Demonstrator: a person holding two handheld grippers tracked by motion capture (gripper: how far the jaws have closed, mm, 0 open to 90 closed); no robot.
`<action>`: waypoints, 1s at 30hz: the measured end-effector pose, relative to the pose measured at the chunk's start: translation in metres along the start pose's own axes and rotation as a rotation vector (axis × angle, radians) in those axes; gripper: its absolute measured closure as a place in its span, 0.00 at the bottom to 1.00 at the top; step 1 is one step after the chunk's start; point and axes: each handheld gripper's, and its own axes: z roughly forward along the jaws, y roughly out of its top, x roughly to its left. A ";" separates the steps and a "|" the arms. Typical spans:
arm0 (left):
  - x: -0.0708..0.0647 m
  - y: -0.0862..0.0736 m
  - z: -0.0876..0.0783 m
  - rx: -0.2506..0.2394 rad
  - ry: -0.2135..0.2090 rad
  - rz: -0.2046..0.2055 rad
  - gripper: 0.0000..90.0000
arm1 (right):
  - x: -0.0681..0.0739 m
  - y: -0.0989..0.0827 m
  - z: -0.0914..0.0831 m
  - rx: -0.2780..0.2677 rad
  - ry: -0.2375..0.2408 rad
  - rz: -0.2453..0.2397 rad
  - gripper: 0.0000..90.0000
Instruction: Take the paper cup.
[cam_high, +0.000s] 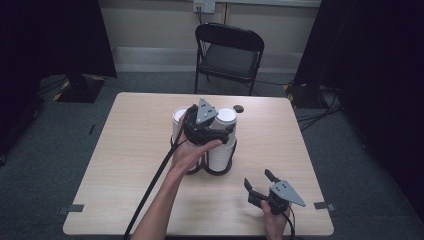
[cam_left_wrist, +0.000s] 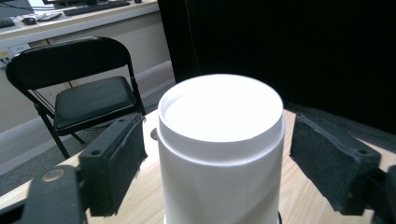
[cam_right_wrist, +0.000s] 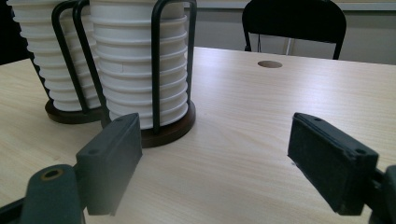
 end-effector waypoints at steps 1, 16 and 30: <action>-0.001 0.000 0.002 0.009 0.012 0.016 0.20 | 0.000 0.000 0.000 0.000 0.001 0.000 0.19; -0.004 0.002 0.024 0.068 0.006 0.024 0.20 | 0.001 0.000 0.000 -0.002 0.006 -0.002 0.19; -0.006 -0.004 0.034 0.107 0.009 0.012 0.20 | 0.001 0.000 -0.001 -0.005 0.005 -0.003 0.19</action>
